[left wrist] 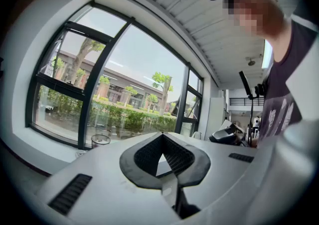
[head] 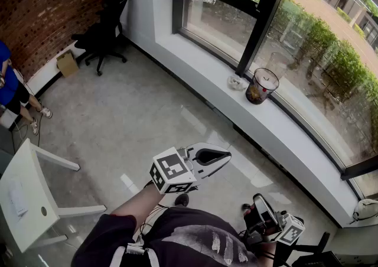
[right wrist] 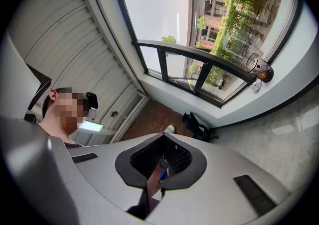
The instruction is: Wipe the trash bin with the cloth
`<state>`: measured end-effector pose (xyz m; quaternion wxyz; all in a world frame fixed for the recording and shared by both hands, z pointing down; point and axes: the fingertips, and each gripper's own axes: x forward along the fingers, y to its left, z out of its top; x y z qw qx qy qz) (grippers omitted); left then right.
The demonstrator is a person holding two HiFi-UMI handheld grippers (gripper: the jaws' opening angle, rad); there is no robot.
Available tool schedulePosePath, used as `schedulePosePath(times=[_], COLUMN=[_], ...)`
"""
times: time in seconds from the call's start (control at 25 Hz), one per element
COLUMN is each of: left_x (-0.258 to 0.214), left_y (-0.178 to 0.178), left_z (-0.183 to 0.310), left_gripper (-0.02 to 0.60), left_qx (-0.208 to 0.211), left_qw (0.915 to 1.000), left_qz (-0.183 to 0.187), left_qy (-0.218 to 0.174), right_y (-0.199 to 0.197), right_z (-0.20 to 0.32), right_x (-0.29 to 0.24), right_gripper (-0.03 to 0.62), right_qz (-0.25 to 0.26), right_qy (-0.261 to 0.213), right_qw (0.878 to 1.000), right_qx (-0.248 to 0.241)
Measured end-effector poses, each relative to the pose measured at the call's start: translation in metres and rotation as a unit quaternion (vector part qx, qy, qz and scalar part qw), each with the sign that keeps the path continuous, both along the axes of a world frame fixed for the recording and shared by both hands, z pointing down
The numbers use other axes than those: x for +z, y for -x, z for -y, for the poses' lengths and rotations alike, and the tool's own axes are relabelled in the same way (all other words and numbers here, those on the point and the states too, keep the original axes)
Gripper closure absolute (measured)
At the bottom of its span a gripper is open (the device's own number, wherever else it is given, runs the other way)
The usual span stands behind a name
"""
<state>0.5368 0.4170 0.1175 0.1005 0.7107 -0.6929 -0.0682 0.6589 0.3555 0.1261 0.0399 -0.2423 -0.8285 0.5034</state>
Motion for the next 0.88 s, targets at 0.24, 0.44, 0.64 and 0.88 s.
schedulePosePath(times=[0.24, 0.44, 0.64, 0.88], left_x=[-0.003, 0.011, 0.025, 0.040], left_y=[0.087, 0.142, 0.182, 0.248], left_z=[-0.051, -0.043, 0.006, 0.087], left_gripper=[0.586, 0.586, 0.586, 0.586], left_qx=[-0.056, -0.088, -0.084, -0.071], left_qw=[0.9972, 0.9953, 0.9963, 0.9931], left_qz=[-0.027, -0.024, -0.019, 0.030], left_qy=[-0.042, -0.032, 0.001, 0.089], right_y=[0.104, 0.188, 0.246, 0.318], right_z=[-0.036, 0.001, 0.058, 0.112], right_x=[-0.003, 0.024, 0.060, 0.072], right_gripper=[0.594, 0.594, 0.594, 0.594], right_qz=[-0.006, -0.050, -0.094, -0.100], right_qy=[-0.072, -0.013, 0.083, 0.125], right_qw=[0.995, 0.997, 0.992, 0.985], right_qx=[-0.073, -0.055, -0.024, -0.067])
